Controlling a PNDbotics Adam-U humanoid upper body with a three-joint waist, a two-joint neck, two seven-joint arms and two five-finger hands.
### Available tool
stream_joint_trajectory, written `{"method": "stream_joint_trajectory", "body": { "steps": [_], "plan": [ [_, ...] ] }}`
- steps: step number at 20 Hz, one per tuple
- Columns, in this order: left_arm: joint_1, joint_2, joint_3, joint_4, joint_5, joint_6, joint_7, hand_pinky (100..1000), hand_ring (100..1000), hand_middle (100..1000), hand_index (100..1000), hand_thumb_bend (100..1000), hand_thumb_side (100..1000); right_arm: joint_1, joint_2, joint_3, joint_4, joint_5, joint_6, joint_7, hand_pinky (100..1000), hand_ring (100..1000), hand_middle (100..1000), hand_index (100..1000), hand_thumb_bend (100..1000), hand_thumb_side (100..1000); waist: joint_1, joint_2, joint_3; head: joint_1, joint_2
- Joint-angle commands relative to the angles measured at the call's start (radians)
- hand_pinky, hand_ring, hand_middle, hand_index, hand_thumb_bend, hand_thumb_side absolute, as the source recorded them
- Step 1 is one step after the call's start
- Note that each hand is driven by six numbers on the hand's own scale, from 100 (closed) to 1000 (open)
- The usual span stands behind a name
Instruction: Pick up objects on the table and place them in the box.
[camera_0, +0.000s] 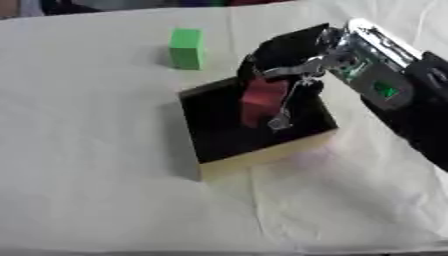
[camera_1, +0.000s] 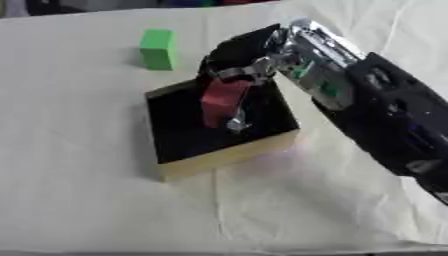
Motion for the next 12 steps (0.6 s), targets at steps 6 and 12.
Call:
{"method": "stream_joint_trajectory", "body": {
  "steps": [6,12],
  "plan": [
    [-0.012,0.011,0.003,-0.014,-0.001,0.002,0.001,745,645,677,862,145,802,-0.016,-0.012,-0.018,-0.017,0.129,-0.106,0.002,786,868,850,994,608,589,-0.001,-0.016,0.0,-0.001,0.006],
    [-0.013,0.011,0.004,-0.014,-0.001,0.002,0.002,745,646,677,862,148,800,-0.013,-0.014,-0.035,-0.024,0.143,-0.12,-0.012,783,862,836,985,570,633,-0.004,-0.018,-0.001,-0.001,0.003]
  ]
}}
